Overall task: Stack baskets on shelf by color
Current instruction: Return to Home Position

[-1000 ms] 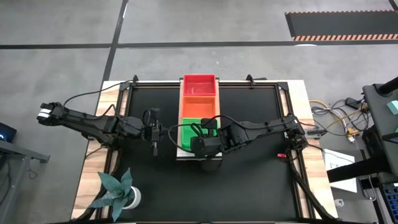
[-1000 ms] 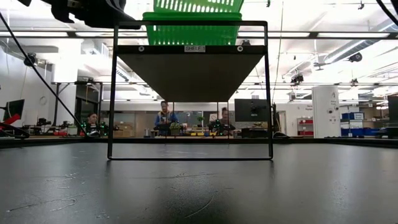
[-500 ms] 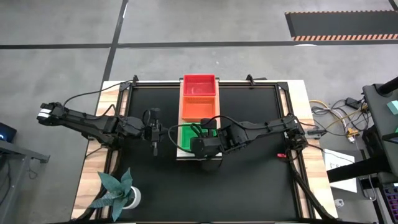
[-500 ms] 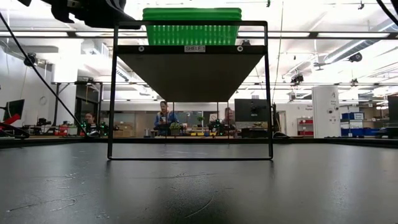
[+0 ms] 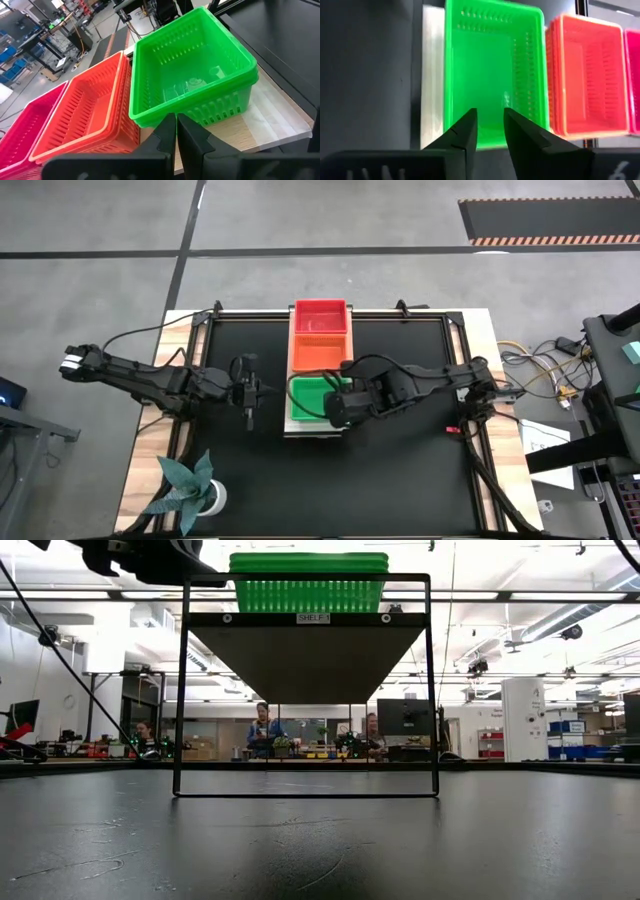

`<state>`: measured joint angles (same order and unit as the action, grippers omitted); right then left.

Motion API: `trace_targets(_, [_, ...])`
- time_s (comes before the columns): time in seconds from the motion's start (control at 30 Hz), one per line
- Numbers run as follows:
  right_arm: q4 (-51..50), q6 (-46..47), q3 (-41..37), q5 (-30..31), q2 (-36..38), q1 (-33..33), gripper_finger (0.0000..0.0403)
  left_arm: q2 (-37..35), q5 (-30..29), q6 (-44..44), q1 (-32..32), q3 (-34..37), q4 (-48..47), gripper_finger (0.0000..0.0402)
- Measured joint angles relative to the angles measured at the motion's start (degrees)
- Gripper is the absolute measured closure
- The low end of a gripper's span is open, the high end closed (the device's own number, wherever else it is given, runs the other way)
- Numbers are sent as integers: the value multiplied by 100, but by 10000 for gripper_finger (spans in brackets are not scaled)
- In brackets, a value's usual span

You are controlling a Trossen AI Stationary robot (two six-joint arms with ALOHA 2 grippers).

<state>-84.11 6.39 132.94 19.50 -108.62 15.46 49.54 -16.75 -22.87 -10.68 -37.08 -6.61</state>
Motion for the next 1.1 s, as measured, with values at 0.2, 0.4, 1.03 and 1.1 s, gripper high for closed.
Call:
trace_targets(0.2, [-3, 2, -324, 0, 258, 2, 355, 61, 0, 0, 0, 15, 8, 402])
trace_targets(0.4, [48, 2, -1046, -1, 585, 2, 386, 100, 0, -21, 0, 15, -4, 402])
trace_targets(1.03, [5841, -2177, -6405, -57, 3735, 2, 394, -373, 2075, -752, 15, 109, -631, 402])
trace_targets(1.1, [6917, -2591, -7190, -67, 4096, 0, 394, -520, 2129, -756, 20, 166, -528, 402])
